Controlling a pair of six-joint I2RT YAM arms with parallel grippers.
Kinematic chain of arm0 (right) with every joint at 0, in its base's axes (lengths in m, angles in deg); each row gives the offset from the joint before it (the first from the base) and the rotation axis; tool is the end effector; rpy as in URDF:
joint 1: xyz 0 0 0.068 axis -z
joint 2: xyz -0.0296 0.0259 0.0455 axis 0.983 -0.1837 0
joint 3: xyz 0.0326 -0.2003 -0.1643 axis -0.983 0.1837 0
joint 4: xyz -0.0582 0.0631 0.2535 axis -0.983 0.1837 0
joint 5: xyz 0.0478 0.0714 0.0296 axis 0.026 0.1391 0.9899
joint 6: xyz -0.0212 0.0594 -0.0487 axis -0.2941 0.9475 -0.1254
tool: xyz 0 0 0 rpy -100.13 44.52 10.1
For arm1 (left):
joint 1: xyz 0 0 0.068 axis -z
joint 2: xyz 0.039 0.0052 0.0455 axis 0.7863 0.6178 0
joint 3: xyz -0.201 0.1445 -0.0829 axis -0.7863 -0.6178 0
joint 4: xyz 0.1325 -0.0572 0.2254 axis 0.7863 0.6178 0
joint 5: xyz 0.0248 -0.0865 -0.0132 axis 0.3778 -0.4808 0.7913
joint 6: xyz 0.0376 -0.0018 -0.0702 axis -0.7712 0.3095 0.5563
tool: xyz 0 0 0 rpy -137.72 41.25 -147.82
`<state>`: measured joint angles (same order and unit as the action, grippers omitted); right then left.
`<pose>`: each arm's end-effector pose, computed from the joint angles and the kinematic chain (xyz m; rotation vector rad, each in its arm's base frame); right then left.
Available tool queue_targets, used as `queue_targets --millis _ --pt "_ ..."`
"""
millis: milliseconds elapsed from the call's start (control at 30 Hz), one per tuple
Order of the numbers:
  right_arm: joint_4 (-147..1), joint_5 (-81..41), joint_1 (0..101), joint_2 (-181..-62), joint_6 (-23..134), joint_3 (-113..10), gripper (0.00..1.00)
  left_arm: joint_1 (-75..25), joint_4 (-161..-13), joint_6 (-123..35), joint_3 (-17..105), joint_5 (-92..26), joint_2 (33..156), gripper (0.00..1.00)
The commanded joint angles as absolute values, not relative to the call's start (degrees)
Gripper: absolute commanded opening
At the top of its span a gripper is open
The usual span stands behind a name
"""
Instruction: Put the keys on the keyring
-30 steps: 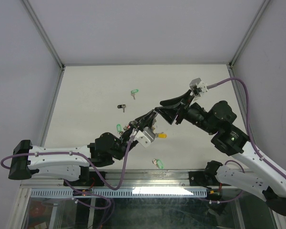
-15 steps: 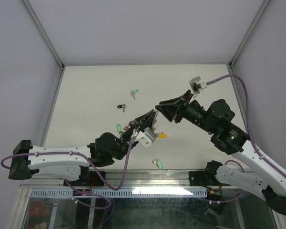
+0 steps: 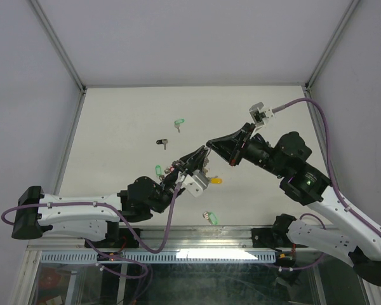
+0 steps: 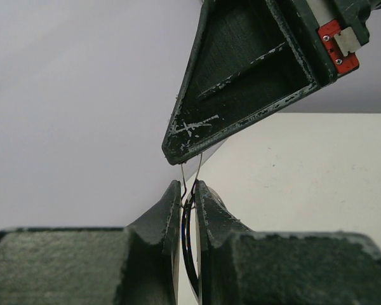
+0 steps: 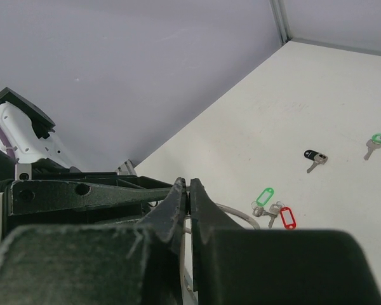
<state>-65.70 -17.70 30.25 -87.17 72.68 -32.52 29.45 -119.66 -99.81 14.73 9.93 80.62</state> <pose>0.1379 0.1774 0.4080 -0.5012 1.5560 1.1324 0.0811 -0.2734 0.3471 0.8720 1.0204 -0.1548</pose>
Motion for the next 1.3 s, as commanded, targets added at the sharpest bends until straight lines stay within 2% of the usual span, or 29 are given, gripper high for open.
queue_targets --millis 0,100,200,367,500,900,1267 --pt "-69.5 -15.6 30.3 -86.4 72.0 -35.1 0.00 29.4 -123.6 -99.8 17.0 10.4 80.2 0.06" --pt "-69.8 -15.1 30.2 -86.5 71.8 -35.2 0.00 29.3 -123.8 -99.4 17.0 10.4 80.3 0.15" --pt "-69.9 -14.9 30.2 -86.6 72.0 -35.2 0.00 29.3 -124.0 -99.2 17.0 10.4 80.4 0.17" --pt "-69.9 -14.9 30.3 -86.4 72.2 -34.8 0.00 29.3 -124.0 -98.9 17.1 10.3 80.3 0.17" --pt "-69.9 -14.8 30.3 -86.3 72.2 -34.7 0.00 29.3 -123.9 -98.9 17.1 10.2 80.4 0.13" --pt "-69.9 -14.7 30.2 -86.7 72.1 -34.0 0.00 29.3 -124.4 -98.8 17.3 9.8 80.7 0.17" --pt "-70.2 -14.2 30.2 -87.3 72.1 -33.6 0.00 29.3 -124.4 -98.8 17.3 9.8 80.7 0.17"
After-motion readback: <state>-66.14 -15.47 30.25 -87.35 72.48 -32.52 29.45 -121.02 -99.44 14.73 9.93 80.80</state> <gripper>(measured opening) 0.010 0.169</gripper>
